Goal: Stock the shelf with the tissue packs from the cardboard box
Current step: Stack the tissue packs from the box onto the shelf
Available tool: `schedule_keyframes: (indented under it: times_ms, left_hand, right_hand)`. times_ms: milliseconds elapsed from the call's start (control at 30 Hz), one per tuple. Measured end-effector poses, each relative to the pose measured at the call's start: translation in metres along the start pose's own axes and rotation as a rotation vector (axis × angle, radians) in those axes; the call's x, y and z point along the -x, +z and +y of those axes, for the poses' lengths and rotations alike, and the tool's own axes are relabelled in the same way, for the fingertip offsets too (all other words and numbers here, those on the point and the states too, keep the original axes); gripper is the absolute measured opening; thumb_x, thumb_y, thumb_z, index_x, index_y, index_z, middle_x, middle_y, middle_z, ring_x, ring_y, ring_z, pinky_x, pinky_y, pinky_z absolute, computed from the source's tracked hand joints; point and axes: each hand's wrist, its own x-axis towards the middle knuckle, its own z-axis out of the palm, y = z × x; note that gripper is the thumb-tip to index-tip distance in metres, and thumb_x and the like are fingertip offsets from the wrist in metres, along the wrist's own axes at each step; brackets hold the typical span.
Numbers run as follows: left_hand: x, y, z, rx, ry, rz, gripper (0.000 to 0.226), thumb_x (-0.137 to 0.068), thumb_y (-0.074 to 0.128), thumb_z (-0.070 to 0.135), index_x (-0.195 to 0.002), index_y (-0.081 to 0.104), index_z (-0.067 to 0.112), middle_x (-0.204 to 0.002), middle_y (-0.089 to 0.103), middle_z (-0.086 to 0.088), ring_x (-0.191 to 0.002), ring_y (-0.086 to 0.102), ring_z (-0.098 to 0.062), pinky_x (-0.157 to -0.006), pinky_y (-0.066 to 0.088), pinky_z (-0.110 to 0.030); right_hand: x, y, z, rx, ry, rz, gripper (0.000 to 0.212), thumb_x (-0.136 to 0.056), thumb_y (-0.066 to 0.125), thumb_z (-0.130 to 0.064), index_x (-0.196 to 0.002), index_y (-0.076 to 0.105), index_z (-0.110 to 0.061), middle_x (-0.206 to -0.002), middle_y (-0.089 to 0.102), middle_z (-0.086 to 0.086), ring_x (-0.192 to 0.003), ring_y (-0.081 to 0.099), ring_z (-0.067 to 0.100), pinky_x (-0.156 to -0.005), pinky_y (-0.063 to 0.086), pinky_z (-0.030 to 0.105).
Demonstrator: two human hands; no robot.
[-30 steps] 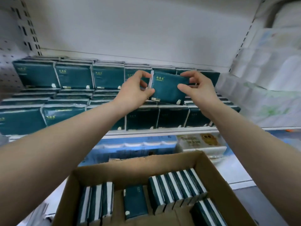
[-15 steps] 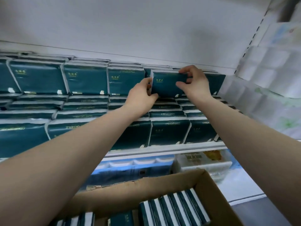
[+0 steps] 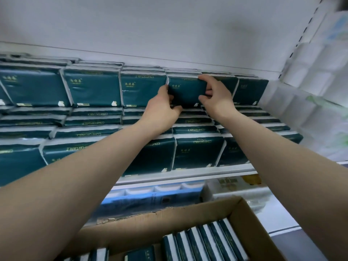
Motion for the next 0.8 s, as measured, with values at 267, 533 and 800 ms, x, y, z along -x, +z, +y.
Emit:
schedule_keyframes:
  times_ms: [267,533,800]
  left_hand:
    - [0.012,-0.017,0.024,0.005,0.011,0.011,0.056,-0.091,0.062,0.021,-0.14,0.035,0.013,-0.134,0.054,-0.005,-0.122,0.053,-0.02,-0.105,0.043,-0.037]
    - [0.061,-0.037,0.054,0.06,0.149,0.046,0.047,-0.09,0.061,0.015,-0.134,0.047,0.02,-0.125,0.057,0.001,-0.113,0.056,-0.012,-0.097,0.045,-0.025]
    - [0.135,-0.051,0.037,0.154,0.16,0.011,0.042,-0.09,0.063,0.012,-0.129,0.052,0.021,-0.12,0.059,0.003,-0.11,0.06,-0.01,-0.093,0.047,-0.018]
  right_hand:
    - [0.036,-0.023,-0.019,-0.021,-0.02,0.079,0.06,-0.092,0.058,-0.002,-0.145,0.044,-0.027,-0.131,0.048,0.009,-0.109,0.051,0.012,-0.092,0.045,0.022]
    - [0.1,-0.041,-0.052,-0.074,-0.086,0.123,0.046,-0.093,0.061,-0.008,-0.136,0.053,-0.022,-0.122,0.055,0.003,-0.106,0.054,0.008,-0.097,0.047,0.023]
    - [0.185,-0.027,-0.071,-0.188,-0.094,0.108,0.04,-0.093,0.061,-0.008,-0.13,0.058,-0.023,-0.117,0.056,-0.005,-0.105,0.055,0.005,-0.091,0.049,0.019]
